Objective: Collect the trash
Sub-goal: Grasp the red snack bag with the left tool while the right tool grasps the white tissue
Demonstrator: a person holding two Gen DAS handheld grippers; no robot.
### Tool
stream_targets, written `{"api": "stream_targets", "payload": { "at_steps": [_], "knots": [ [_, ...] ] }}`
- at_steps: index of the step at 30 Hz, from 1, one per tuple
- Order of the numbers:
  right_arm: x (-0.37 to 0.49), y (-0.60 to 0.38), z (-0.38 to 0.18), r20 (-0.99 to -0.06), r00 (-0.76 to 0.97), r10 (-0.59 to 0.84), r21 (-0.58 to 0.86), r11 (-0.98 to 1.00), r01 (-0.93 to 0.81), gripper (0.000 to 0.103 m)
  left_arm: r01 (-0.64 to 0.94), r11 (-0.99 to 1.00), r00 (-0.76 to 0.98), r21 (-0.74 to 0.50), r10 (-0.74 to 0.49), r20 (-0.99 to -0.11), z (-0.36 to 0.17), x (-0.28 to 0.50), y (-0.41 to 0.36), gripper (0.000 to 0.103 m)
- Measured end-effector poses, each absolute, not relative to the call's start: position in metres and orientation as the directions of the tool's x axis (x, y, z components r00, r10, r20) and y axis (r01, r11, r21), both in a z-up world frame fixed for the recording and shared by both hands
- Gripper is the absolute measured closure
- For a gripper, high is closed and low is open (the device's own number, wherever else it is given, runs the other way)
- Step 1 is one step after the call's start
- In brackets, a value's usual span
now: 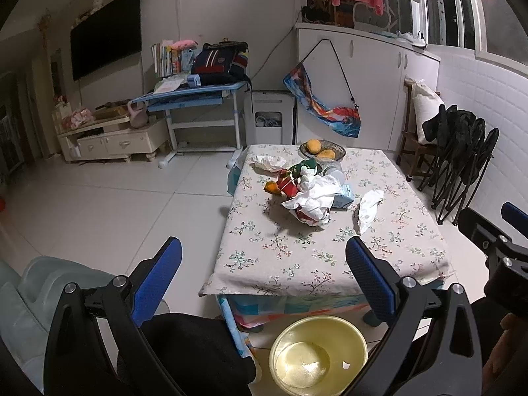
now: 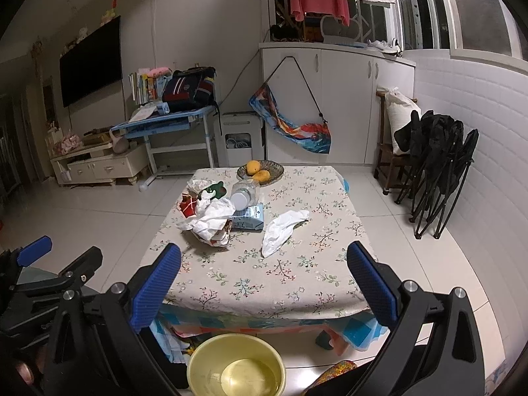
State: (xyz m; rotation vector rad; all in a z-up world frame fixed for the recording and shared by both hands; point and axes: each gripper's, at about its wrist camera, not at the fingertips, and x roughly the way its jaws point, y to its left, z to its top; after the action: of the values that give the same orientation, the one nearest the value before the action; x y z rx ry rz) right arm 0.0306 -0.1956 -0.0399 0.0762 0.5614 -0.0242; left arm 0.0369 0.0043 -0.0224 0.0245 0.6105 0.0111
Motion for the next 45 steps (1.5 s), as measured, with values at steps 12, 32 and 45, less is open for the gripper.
{"api": "stream_targets", "payload": {
  "at_steps": [12,32,45],
  "knots": [
    [0.083,-0.205,-0.074,-0.607,0.795,-0.003,0.05,0.998,0.042,0.007,-0.016,1.0,0.78,-0.004,0.011,-0.626,-0.049,0.094,0.011,0.007],
    [0.18,-0.23,-0.145,-0.746,0.658,0.1,0.159,0.987,0.03,0.007,-0.066,0.995,0.737,-0.069,0.002,-0.675,-0.097,0.199,0.013,0.007],
    [0.206,-0.242,-0.165,-0.755,0.639,0.149,0.246,0.967,0.065,0.007,-0.108,0.987,0.715,-0.12,-0.007,-0.7,-0.115,0.27,0.016,0.007]
  ]
}}
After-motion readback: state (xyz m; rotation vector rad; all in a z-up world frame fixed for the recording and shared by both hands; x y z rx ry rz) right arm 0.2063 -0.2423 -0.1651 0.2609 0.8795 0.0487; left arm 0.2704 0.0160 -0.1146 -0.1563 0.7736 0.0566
